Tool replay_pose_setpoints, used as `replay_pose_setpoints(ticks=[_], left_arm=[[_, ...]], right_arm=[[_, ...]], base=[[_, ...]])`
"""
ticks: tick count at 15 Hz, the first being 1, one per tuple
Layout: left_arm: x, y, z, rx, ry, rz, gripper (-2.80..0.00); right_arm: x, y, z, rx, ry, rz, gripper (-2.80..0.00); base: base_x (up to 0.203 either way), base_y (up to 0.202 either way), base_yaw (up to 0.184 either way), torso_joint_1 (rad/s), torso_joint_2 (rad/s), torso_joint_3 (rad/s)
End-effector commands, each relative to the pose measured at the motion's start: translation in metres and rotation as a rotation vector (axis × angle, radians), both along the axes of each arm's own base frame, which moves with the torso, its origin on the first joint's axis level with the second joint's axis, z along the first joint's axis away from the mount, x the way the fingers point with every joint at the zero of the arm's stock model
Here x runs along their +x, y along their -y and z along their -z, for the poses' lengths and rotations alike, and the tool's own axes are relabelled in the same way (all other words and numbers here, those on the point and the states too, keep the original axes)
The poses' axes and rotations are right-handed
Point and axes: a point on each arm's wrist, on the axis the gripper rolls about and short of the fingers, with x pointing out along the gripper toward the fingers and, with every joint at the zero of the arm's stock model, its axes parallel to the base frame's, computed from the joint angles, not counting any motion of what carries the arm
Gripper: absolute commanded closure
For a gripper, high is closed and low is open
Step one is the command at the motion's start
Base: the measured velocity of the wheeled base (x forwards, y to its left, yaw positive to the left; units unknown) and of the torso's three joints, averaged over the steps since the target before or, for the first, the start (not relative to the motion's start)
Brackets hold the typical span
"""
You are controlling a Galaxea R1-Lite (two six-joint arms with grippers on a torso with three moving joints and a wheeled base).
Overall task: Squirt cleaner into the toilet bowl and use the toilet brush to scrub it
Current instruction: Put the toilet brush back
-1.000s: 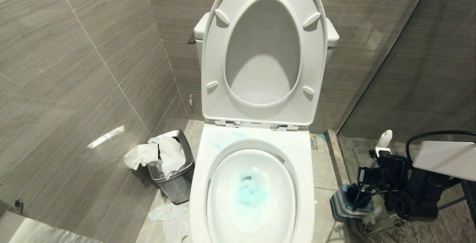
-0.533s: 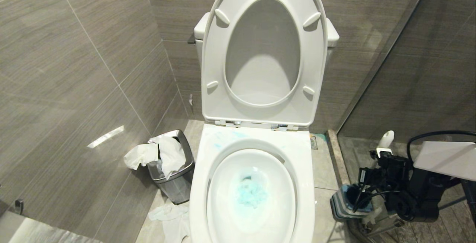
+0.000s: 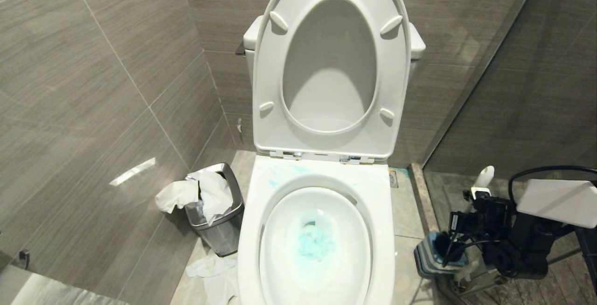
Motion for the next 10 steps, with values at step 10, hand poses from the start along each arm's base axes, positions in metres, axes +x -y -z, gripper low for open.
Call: replay_pose_setpoints(ticks=[10], left_arm=[[0.0,0.0,0.0,0.0,0.0,-0.001,0.0]], right_arm=[[-0.0031,0.0002,0.0052,0.032,-0.027,-0.052,0.0]], base=[[0.0,0.0,0.0,0.0,0.0,0.0]])
